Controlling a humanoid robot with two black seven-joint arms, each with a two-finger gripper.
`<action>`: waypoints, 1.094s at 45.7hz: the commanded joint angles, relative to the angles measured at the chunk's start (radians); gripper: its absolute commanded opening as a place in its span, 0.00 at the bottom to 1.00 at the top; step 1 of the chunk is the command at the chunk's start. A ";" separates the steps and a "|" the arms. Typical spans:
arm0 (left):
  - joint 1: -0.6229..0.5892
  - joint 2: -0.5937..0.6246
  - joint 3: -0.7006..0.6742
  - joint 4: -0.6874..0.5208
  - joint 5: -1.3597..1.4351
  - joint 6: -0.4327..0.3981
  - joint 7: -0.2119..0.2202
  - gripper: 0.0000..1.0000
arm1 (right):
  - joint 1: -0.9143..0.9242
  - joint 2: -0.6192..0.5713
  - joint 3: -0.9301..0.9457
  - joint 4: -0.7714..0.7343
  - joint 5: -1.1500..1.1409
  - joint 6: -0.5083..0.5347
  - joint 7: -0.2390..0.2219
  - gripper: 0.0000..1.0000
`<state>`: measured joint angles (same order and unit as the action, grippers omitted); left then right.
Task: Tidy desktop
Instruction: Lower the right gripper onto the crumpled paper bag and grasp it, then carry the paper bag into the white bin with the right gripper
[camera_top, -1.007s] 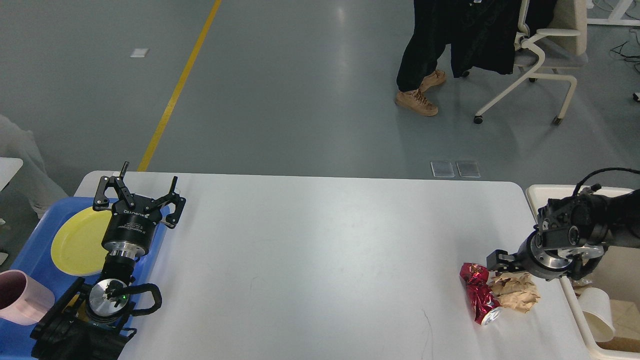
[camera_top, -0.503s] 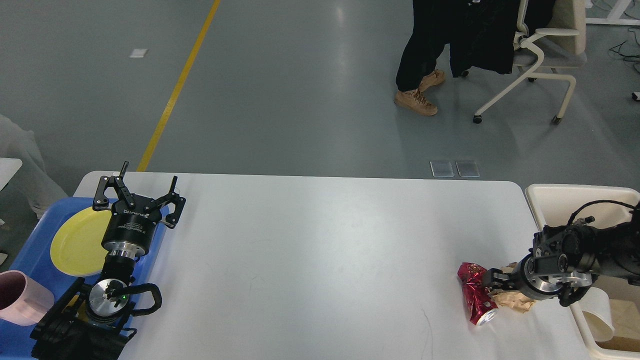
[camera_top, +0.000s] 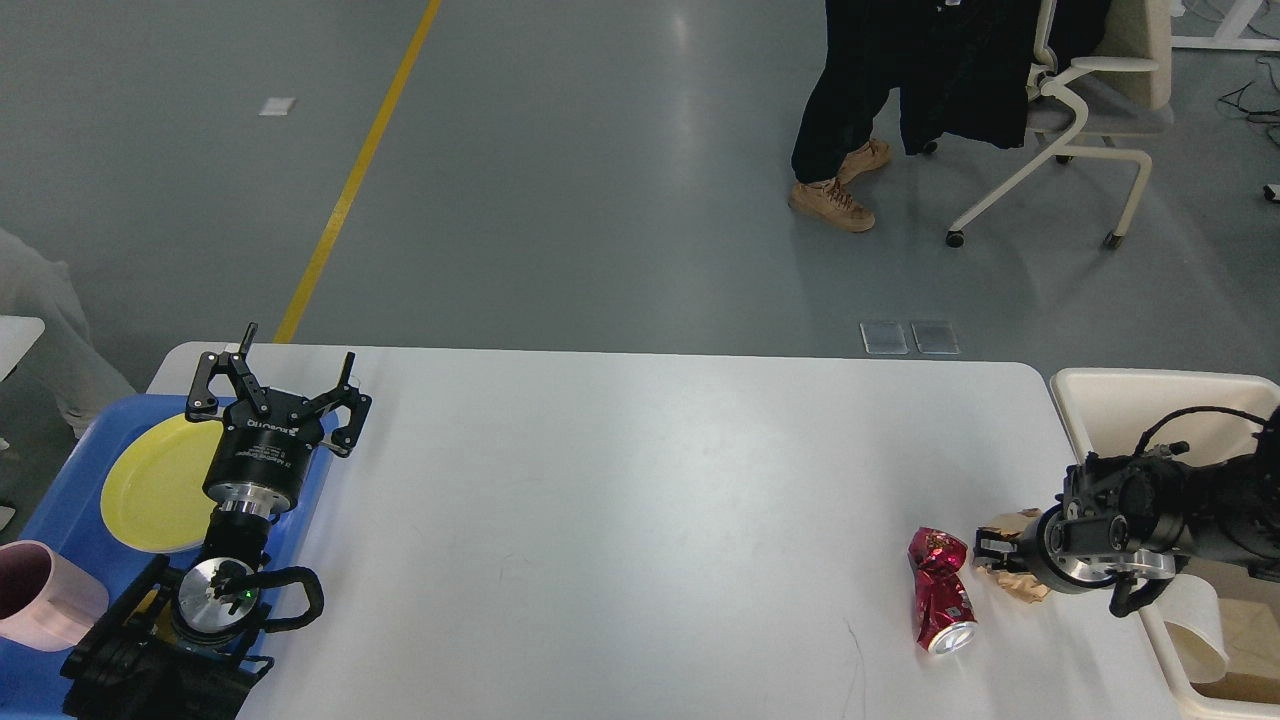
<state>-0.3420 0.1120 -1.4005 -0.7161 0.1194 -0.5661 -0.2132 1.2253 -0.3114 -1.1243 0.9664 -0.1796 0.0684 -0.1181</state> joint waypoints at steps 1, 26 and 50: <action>0.000 0.000 0.000 0.000 0.000 0.000 0.000 0.96 | -0.013 0.000 0.000 0.000 0.000 -0.004 0.000 0.03; 0.000 0.000 0.000 0.000 0.000 0.000 0.000 0.96 | -0.013 -0.006 0.000 0.005 0.014 0.002 -0.017 0.00; 0.000 0.000 0.000 0.000 0.000 0.000 0.000 0.96 | 0.567 -0.158 -0.181 0.397 0.017 0.344 -0.052 0.00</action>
<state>-0.3421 0.1120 -1.4005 -0.7163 0.1198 -0.5661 -0.2134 1.5889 -0.4605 -1.2051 1.2344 -0.1626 0.3453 -0.1714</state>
